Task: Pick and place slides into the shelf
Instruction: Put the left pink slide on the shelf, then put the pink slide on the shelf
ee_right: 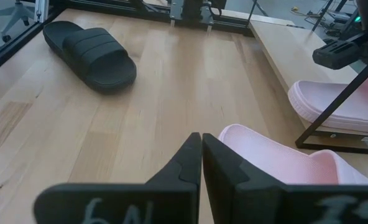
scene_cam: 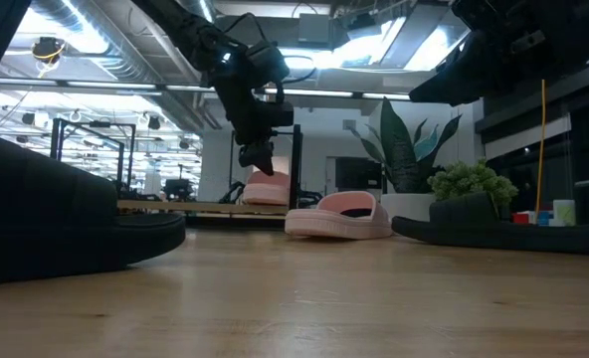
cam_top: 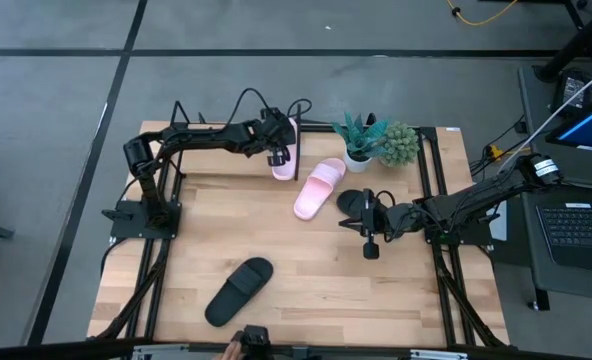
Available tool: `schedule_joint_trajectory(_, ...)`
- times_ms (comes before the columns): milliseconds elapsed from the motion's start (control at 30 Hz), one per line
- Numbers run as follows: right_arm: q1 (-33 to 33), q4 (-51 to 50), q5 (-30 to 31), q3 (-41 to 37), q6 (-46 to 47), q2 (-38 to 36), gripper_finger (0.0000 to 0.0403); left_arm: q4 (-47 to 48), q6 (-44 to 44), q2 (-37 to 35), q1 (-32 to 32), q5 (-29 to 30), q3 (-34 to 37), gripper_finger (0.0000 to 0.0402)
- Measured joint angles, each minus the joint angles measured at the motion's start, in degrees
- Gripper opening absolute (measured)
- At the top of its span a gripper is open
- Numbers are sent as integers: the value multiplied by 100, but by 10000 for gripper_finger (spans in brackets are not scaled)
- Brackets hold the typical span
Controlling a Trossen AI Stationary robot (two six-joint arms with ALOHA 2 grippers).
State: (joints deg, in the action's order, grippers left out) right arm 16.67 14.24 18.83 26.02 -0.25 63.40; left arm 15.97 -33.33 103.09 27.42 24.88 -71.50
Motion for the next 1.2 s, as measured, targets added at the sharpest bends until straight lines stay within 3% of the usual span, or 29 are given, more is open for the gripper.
schedule_joint_trajectory(600,2,2,0,0,0,0,17,345,-34,-115,-344,436,-4,140)
schedule_joint_trajectory(900,3,-24,0,0,15,0,17,637,27,-782,-642,498,-7,140)
schedule_joint_trajectory(1200,4,-39,-2,-2,20,0,17,1024,300,-1540,-1346,1159,-7,140)
